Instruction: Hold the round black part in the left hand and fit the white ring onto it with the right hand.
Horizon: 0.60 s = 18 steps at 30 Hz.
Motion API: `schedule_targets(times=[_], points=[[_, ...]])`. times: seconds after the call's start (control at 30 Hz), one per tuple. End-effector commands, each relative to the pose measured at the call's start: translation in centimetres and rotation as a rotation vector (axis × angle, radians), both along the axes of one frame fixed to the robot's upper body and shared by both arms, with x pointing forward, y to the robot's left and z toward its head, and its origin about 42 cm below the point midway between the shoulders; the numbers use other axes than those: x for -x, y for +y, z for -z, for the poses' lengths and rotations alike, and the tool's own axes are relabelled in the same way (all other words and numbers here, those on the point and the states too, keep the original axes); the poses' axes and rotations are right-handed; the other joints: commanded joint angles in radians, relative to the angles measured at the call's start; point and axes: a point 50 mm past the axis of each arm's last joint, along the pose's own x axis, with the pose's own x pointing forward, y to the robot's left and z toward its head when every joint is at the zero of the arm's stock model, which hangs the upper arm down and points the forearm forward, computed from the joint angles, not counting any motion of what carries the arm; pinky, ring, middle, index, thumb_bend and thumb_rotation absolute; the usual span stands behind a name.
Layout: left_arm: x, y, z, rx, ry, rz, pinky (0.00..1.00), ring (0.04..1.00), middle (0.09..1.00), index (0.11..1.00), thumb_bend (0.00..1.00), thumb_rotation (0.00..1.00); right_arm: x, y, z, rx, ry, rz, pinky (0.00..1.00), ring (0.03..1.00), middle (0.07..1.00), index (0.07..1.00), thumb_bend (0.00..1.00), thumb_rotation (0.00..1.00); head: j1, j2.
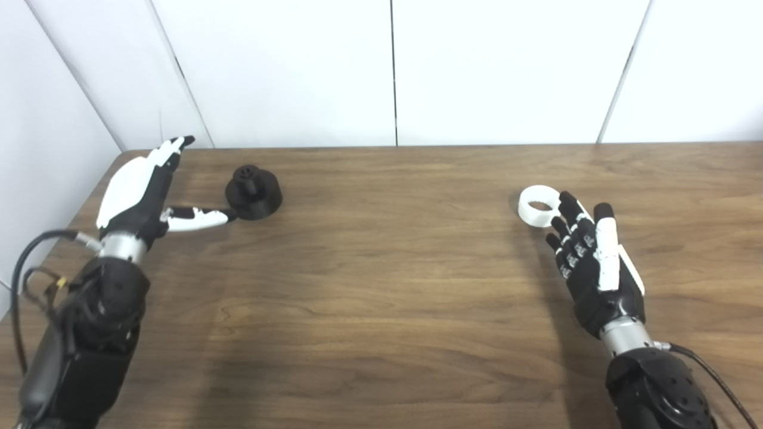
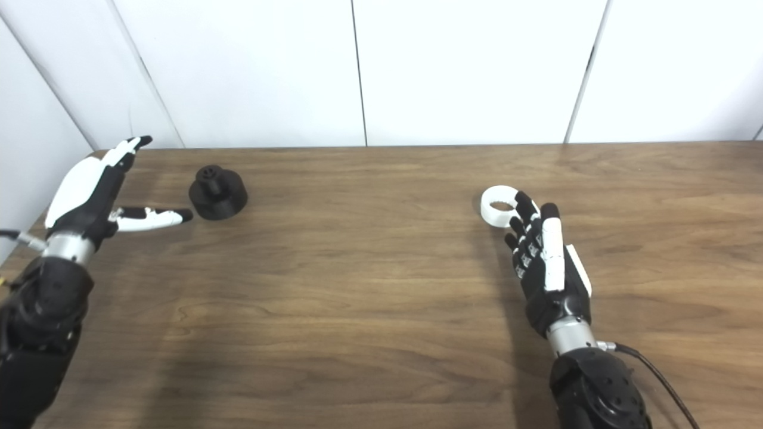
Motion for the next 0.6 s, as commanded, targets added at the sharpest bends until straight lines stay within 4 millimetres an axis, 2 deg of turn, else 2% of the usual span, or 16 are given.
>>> schedule_targets(times=[0.0,0.2,0.43,0.57], points=[[-1.6,1.1,-2.8,-0.092,-0.095,0.005,0.92,1.000,0.981,0.926,1.00,0.27,-0.9,0.4,-1.9,-0.010,-0.093,-0.016,1.00,1.000,1.000,0.950,0.60,1.00,-0.004,-0.003],[-3.6,1.9,-2.5,-0.120,-0.032,0.008,0.94,1.000,0.987,0.911,1.00,0.31,-0.6,0.4,-2.0,0.011,-0.090,0.001,1.00,1.000,1.000,0.944,0.59,1.00,-0.008,-0.006],[-5.5,2.4,-2.5,-0.163,0.088,0.035,0.98,1.000,0.999,0.902,1.00,0.30,-0.5,0.2,-2.1,0.008,-0.091,0.008,1.00,1.000,0.999,0.946,0.59,1.00,-0.004,-0.013],[-6.0,2.3,-2.7,-0.159,0.120,0.048,0.97,1.000,0.997,0.895,1.00,0.30,-0.5,0.1,-2.1,0.003,-0.091,0.008,1.00,1.000,0.997,0.946,0.59,1.00,-0.005,-0.015]])
